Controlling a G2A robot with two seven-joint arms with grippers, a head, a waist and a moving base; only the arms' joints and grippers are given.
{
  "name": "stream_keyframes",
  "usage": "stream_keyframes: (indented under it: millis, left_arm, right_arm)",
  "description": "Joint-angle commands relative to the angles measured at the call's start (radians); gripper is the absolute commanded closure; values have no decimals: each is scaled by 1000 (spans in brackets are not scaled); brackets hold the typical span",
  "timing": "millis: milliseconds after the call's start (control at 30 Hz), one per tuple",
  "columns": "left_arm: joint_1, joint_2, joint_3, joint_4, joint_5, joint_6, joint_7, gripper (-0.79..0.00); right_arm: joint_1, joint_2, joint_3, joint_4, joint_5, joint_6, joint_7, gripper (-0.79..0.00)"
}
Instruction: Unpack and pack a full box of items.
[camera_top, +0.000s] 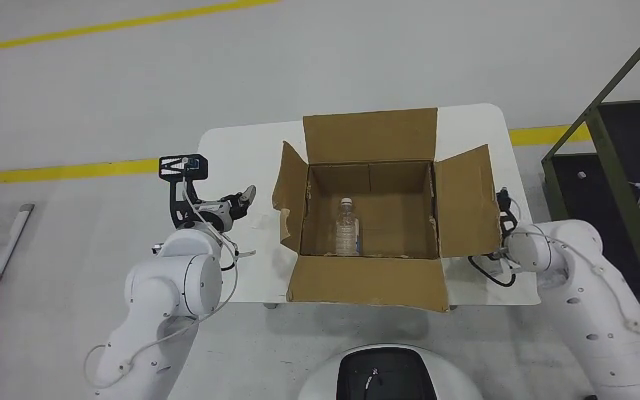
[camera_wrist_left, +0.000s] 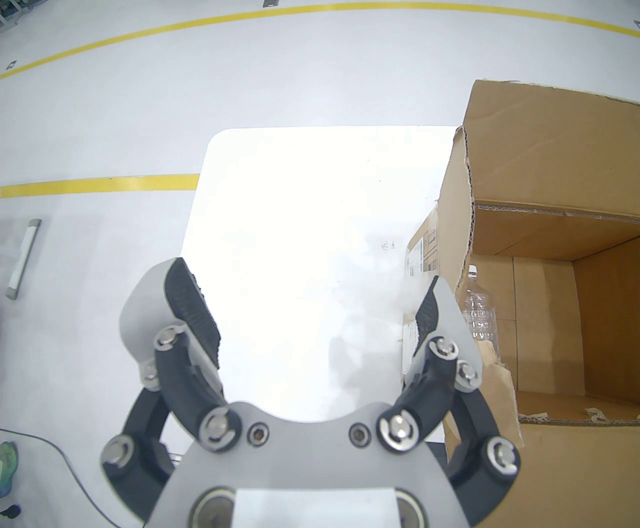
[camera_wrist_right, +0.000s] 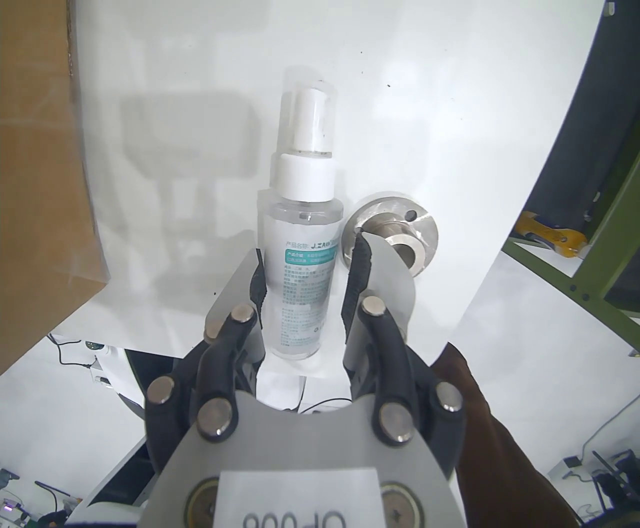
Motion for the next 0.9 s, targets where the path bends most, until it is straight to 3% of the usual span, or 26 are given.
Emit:
stream_keyframes:
  millis: [0, 333, 433, 500, 533, 700, 867]
  left_arm:
    - [0, 0, 0, 0, 0, 0, 0, -785]
    - [0, 0, 0, 0, 0, 0, 0, -785]
    - [0, 0, 0, 0, 0, 0, 0, -785]
    - [0, 0, 0, 0, 0, 0, 0, -785]
    - [0, 0, 0, 0, 0, 0, 0, -785]
    - [0, 0, 0, 0, 0, 0, 0, -785]
    - [0, 0, 0, 0, 0, 0, 0, -785]
  right_arm:
    - [5, 0, -4, 10, 3, -2, -3, -348]
    - [17, 1, -11, 37, 23, -3, -9, -329]
    - [19, 2, -10, 40, 24, -3, -11, -209]
    - [20, 3, -8, 41, 25, -1, -16, -18]
    - [19, 3, -3, 38, 30, 5, -24, 0]
    - [-8, 8, 77, -25, 127, 34, -79, 0]
    - [-84, 13, 271, -152, 345, 72, -221, 0]
